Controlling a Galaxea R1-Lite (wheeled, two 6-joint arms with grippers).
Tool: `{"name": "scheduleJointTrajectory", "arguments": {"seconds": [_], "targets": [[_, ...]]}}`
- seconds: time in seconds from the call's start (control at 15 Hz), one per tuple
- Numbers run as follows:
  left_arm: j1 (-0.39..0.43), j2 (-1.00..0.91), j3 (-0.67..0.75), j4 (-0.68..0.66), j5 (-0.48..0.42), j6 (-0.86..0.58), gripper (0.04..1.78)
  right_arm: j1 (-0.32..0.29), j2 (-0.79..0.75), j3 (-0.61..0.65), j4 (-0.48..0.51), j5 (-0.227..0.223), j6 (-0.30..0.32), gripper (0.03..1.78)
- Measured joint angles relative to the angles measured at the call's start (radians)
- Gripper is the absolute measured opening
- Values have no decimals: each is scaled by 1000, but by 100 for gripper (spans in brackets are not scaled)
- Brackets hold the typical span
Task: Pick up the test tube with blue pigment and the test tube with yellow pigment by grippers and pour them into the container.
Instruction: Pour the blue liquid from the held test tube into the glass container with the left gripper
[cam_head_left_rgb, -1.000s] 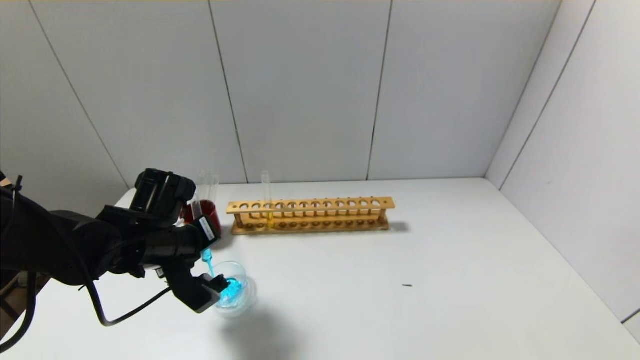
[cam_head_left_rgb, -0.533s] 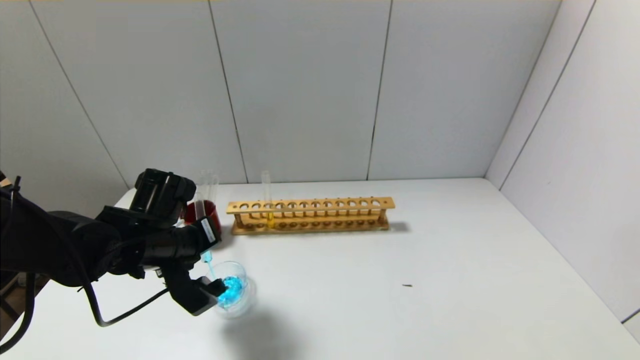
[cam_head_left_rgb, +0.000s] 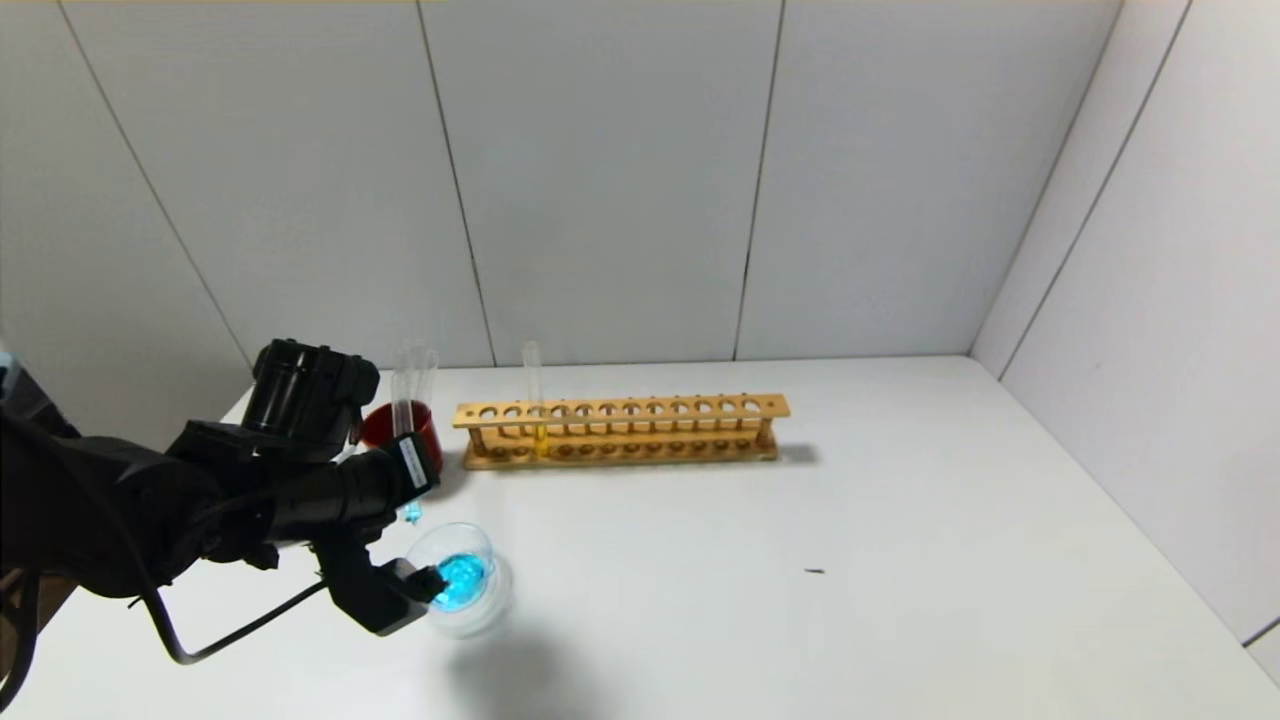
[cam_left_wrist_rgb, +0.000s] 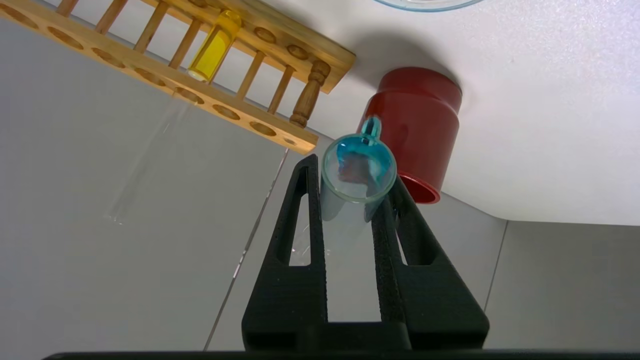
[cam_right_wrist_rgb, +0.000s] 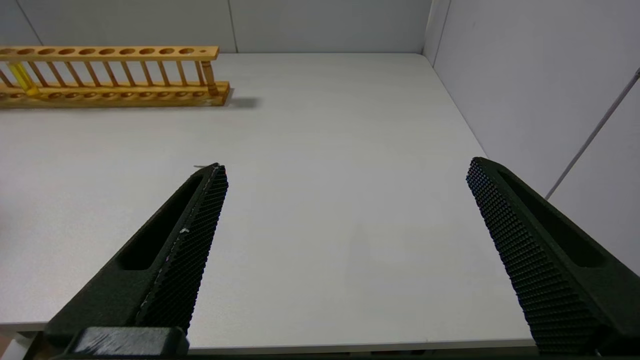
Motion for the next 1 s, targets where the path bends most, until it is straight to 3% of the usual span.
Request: {"name": "scheduleJointTrajectory", "arguments": {"seconds": [1.0], "targets": [[-21,-24,21,-40,6,89,32,0,0,0,0,1,0,175]]}}
